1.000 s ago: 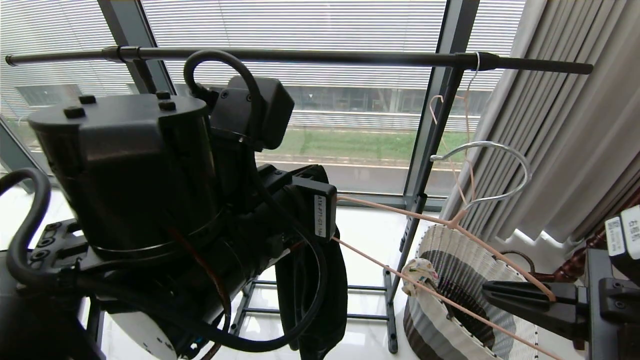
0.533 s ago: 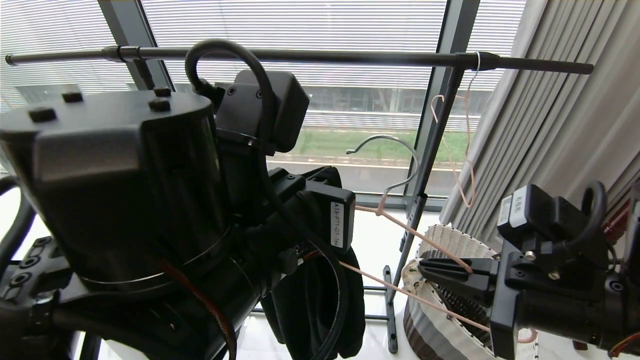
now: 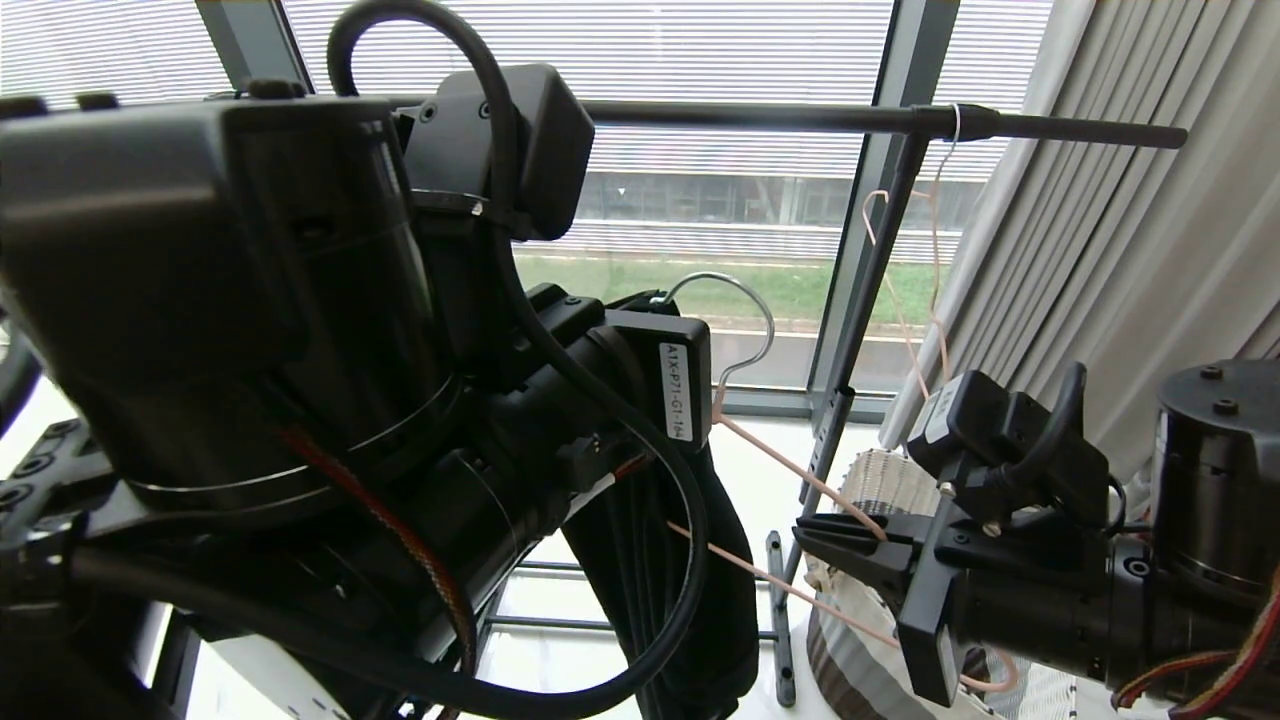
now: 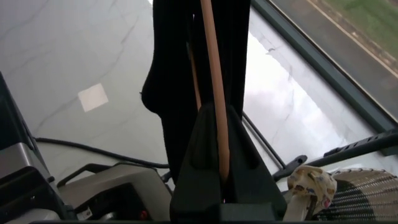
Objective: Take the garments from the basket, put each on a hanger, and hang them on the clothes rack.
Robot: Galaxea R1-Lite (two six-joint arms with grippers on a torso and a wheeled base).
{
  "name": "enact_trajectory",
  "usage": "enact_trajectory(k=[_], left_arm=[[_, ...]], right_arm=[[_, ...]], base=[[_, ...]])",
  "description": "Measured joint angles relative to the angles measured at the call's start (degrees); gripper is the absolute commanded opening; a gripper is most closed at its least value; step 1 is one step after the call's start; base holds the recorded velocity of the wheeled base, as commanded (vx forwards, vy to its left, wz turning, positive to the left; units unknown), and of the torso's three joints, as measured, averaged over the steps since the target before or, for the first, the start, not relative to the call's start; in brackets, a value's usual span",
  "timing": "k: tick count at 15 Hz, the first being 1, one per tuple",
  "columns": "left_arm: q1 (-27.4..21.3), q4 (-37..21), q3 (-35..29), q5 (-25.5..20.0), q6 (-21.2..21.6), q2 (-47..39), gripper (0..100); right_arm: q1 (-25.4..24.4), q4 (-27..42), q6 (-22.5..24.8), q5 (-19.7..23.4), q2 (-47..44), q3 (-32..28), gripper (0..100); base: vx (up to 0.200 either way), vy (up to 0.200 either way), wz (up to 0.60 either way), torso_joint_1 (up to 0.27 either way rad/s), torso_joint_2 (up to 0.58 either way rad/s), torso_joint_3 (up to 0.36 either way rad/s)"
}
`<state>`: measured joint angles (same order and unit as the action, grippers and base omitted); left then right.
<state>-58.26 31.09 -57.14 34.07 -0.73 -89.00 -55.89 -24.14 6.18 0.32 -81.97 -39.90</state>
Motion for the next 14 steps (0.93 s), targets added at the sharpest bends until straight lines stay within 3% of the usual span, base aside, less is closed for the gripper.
enact_trajectory(k=[5, 10, 14], left_arm=[[-3.43, -0.63, 0.44, 0.0, 0.11, 0.69, 0], [-4.47, -1.72, 5.21, 0.0, 2.29, 4.8, 0], [-4.8, -1.69, 8.37, -0.57, 4.4, 6.86, 0]], right_arm=[[-0.57, -0.09, -0.13, -0.34, -0.83, -0.06, 0], [-0.52, -4.62, -4.35, -5.44, -1.63, 0.18, 0], [-0.52, -5.53, -4.74, -6.56, -2.32, 0.02, 0]], base=[[0.0, 0.0, 0.0, 0.0, 0.0, 0.0], [0.0, 0.0, 0.0, 0.0, 0.0, 0.0], [0.0, 0.0, 0.0, 0.0, 0.0, 0.0]])
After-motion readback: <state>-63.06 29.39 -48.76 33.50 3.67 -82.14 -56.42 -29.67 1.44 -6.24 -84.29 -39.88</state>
